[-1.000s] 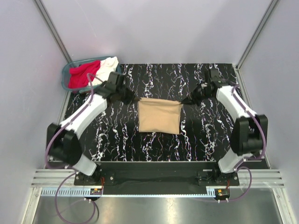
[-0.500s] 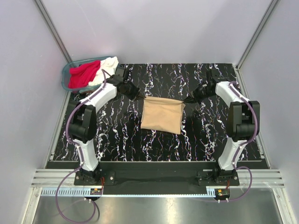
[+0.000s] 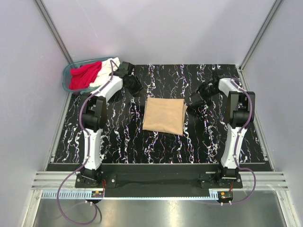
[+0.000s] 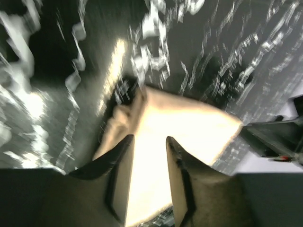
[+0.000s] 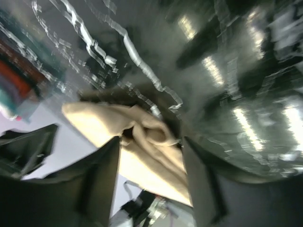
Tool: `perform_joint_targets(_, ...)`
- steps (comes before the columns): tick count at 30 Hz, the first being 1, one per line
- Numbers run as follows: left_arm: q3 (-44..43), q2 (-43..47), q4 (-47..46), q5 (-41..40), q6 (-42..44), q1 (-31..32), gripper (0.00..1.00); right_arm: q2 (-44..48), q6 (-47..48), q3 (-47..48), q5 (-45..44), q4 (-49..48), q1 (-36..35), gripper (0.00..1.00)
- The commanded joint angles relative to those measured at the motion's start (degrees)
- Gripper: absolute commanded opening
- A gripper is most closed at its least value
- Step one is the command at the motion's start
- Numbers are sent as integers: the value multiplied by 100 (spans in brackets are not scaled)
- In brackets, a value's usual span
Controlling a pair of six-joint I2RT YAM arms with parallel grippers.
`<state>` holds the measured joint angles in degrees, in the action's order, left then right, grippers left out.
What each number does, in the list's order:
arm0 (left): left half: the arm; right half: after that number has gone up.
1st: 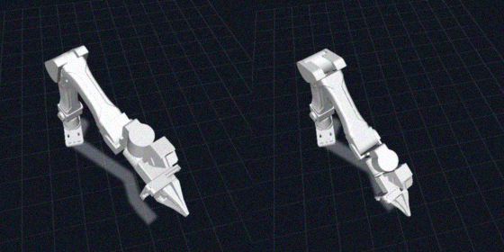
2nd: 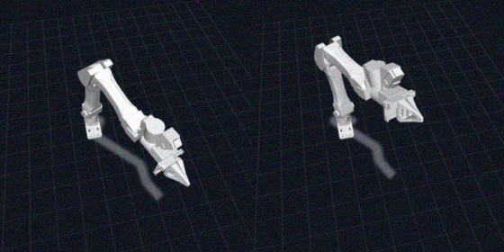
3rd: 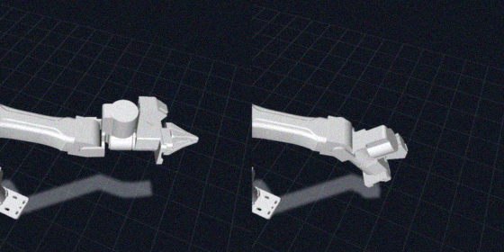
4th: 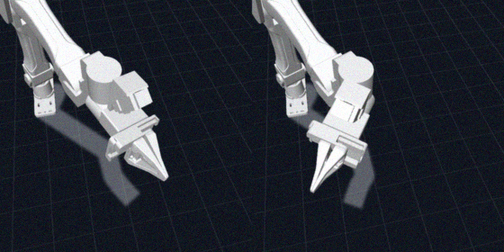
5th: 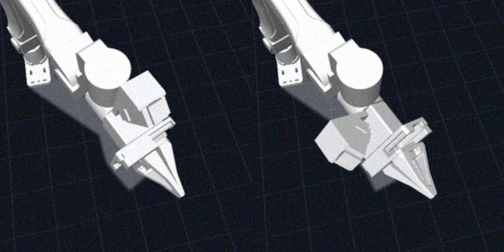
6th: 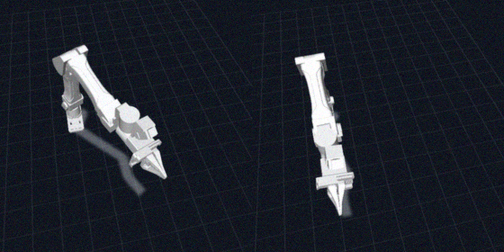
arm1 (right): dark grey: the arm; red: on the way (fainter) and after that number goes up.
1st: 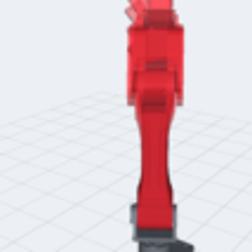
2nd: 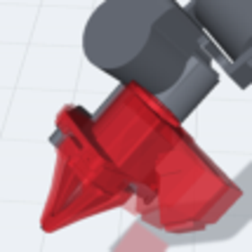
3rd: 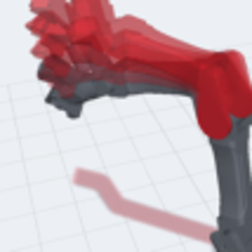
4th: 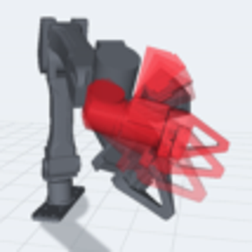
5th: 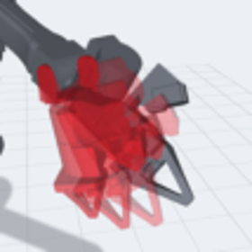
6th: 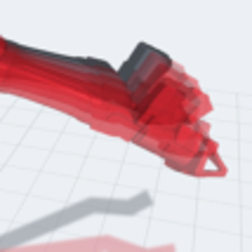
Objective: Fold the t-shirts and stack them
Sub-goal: Fold the tshirt
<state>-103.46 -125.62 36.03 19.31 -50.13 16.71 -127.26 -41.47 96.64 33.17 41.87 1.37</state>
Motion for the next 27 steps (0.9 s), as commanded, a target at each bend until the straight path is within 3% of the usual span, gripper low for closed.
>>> perform_joint_targets(1,-878,239,712,-682,1355,-72,42,375,1035,531,-653,629,74,66)
perform_joint_targets(4,-360,784,467,-491,1620,-37,52,798,1387,408,-663,603,13,66)
perform_joint_targets(10,729,1163,-814,818,1349,271,47,1204,923,-285,584,-764,-417,56)
perform_joint_targets(15,1398,752,-2713,1689,478,307,46,642,353,-260,1540,-1706,-787,51)
perform_joint_targets(22,837,-418,-2540,2015,670,61,45,-306,244,-453,2228,-2885,-533,52)
perform_joint_targets(27,1037,140,-2162,1892,1277,43,44,-283,412,-909,2370,-2921,-172,53)
